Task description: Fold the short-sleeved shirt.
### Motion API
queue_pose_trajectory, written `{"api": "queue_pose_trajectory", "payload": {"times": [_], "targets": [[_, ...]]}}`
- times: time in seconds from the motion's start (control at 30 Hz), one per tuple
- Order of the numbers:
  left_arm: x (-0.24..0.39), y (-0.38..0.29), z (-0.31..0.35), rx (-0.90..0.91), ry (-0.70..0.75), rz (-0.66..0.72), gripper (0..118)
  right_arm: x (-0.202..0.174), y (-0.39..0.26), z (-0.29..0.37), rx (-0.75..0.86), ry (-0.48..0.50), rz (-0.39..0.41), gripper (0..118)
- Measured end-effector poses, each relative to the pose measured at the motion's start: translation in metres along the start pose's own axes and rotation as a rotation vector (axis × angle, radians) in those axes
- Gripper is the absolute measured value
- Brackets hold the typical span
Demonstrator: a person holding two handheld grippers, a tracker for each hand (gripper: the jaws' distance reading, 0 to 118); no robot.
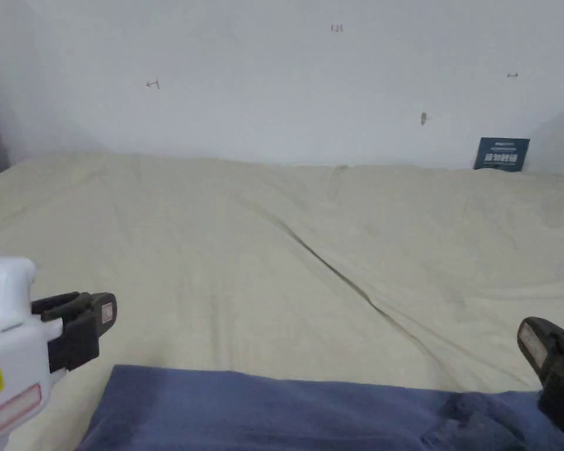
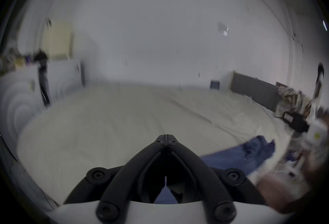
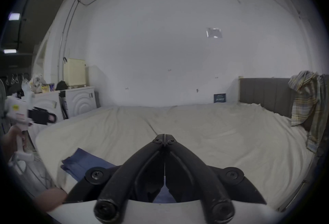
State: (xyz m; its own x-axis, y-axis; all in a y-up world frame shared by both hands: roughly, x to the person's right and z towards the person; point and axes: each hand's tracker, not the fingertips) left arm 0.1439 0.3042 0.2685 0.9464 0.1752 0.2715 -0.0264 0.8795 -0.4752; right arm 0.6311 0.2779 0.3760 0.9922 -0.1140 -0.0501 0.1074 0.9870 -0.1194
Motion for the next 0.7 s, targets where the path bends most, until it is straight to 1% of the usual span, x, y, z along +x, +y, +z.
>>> {"api": "queue_pose_trajectory", "payload": {"times": [0.03, 0.07, 0.1, 0.13, 0.17, 0.23, 0.27, 0.33, 0.37, 0.4, 0.43, 0.5, 0.53, 0.57, 0.6, 0.63, 0.7], "targets": [[-0.019, 0.013, -0.016, -0.130, -0.081, 0.099, 0, -0.001, 0.004, 0.000, 0.006, -0.004, 0.007, 0], [-0.045, 0.008, -0.032, -0.271, -0.150, 0.230, 0, -0.001, 0.007, -0.001, 0.005, 0.012, 0.005, 0], [-0.063, 0.001, -0.043, -0.296, -0.168, 0.319, 0, -0.003, 0.008, -0.002, 0.000, 0.021, 0.011, 0], [-0.080, -0.009, -0.056, -0.334, -0.132, 0.382, 0, -0.007, 0.005, -0.001, -0.013, 0.034, 0.023, 0], [-0.095, -0.015, -0.068, -0.383, -0.126, 0.403, 0, -0.010, 0.005, -0.003, -0.037, 0.041, 0.035, 0], [-0.121, -0.033, -0.085, -0.457, -0.195, 0.476, 2, -0.017, 0.001, -0.009, -0.087, 0.060, 0.046, 0], [-0.134, -0.043, -0.093, -0.477, -0.257, 0.541, 30, -0.017, -0.007, -0.011, -0.120, 0.078, 0.045, 0], [-0.140, -0.057, -0.106, -0.488, -0.374, 0.632, 109, -0.023, -0.013, -0.017, -0.163, 0.105, 0.049, 0], [-0.142, -0.067, -0.115, -0.535, -0.434, 0.646, 117, -0.027, -0.016, -0.021, -0.189, 0.119, 0.063, 0], [-0.145, -0.071, -0.113, -0.512, -0.492, 0.666, 117, -0.031, -0.019, -0.022, -0.211, 0.123, 0.076, 0], [-0.138, -0.081, -0.135, -0.517, -0.495, 0.668, 118, -0.035, -0.021, -0.025, -0.225, 0.124, 0.083, 0], [-0.128, -0.099, -0.159, -0.578, -0.487, 0.656, 118, -0.041, -0.023, -0.029, -0.230, 0.135, 0.079, 0], [-0.133, -0.094, -0.153, -0.575, -0.508, 0.654, 118, -0.044, -0.023, -0.030, -0.234, 0.146, 0.075, 0], [-0.138, -0.083, -0.143, -0.523, -0.559, 0.655, 118, -0.045, -0.022, -0.031, -0.237, 0.152, 0.069, 0], [-0.136, -0.081, -0.146, -0.499, -0.575, 0.663, 118, -0.047, -0.022, -0.033, -0.237, 0.153, 0.065, 0], [-0.132, -0.080, -0.150, -0.498, -0.579, 0.685, 118, -0.047, -0.022, -0.035, -0.237, 0.154, 0.061, 0], [-0.127, -0.091, -0.163, -0.532, -0.663, 0.769, 118, -0.047, -0.022, -0.036, -0.243, 0.151, 0.052, 0]]}}
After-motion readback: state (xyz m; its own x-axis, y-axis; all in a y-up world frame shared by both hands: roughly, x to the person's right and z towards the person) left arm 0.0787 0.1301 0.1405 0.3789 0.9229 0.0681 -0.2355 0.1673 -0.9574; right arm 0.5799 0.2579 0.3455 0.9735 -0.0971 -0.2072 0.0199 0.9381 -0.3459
